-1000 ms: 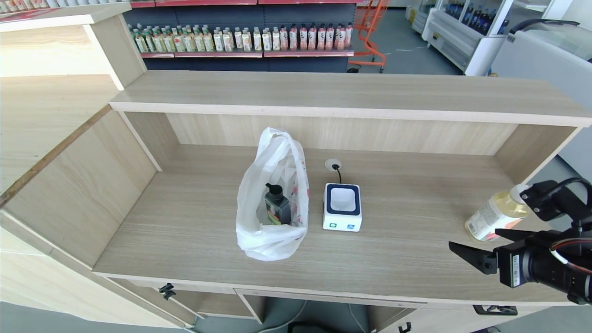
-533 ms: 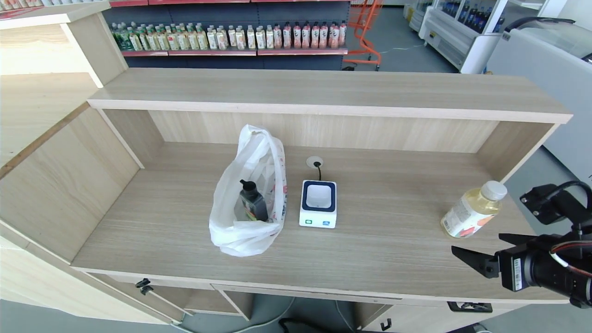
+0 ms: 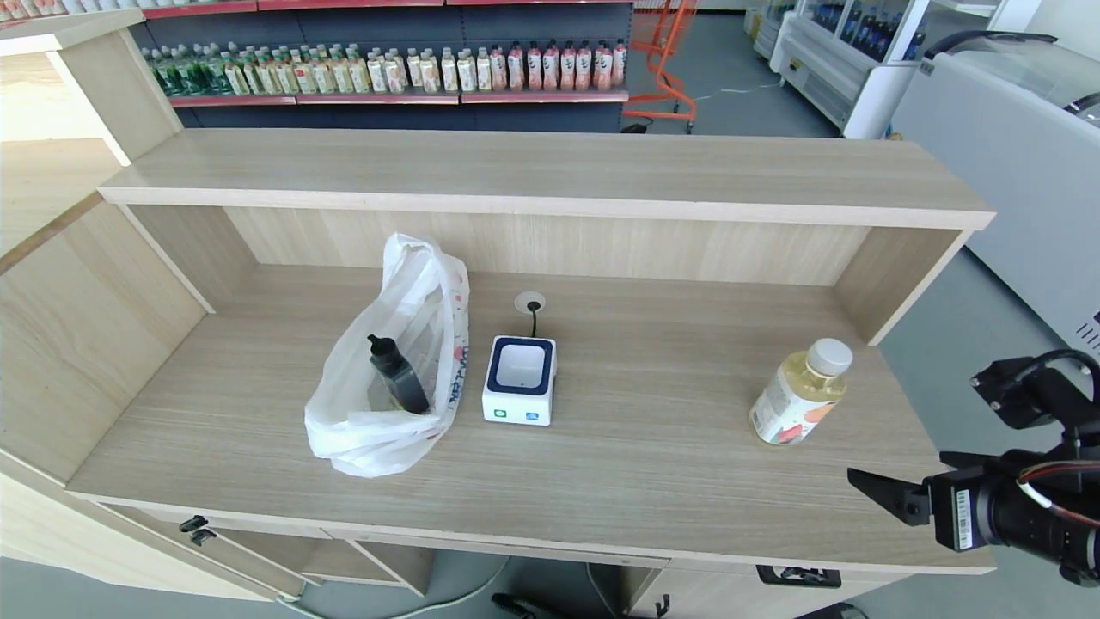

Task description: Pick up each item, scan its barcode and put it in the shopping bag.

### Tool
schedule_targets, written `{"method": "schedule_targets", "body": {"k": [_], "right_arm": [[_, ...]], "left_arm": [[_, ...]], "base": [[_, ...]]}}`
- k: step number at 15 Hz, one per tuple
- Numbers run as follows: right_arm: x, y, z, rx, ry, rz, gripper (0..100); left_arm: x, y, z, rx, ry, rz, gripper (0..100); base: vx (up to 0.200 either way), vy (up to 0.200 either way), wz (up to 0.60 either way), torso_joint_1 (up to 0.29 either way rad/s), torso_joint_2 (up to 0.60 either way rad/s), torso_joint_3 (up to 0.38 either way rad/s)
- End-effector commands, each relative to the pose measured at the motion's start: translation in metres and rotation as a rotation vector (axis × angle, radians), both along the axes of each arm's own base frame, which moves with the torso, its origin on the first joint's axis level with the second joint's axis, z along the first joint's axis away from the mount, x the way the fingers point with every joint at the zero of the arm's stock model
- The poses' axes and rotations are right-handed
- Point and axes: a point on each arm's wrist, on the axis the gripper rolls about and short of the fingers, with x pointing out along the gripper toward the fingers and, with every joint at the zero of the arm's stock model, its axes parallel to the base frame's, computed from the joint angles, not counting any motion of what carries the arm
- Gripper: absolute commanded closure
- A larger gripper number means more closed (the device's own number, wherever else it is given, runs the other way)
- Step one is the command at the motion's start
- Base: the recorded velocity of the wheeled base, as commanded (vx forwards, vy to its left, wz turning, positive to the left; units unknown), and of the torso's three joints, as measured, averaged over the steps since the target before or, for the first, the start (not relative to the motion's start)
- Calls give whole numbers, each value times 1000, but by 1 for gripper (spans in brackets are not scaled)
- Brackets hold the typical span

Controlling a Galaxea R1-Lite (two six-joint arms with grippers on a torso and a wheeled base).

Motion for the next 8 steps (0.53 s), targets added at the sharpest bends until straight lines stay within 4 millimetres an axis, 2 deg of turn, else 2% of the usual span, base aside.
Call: {"method": "schedule_targets", "body": {"k": [1,2,4,8], "right_arm": [[-1,0,-3,-7,10,-9,0],[-1,-4,-8,-44,38,-69,0],[2,-6,-13,-75,74,-112,0],[12,-1,-10,-31,63,-44,0]], "left_arm": [[0,0,0,-1,-1,1,0],[0,0,0,0,0,1,0],[0,0,0,-1,-1,1,0],[0,0,0,-1,-1,1,0]], "base": [[0,-200,0,2,2,2],[0,-200,0,7,-7,7],[0,0,0,0,0,0],[0,0,0,0,0,0]]}}
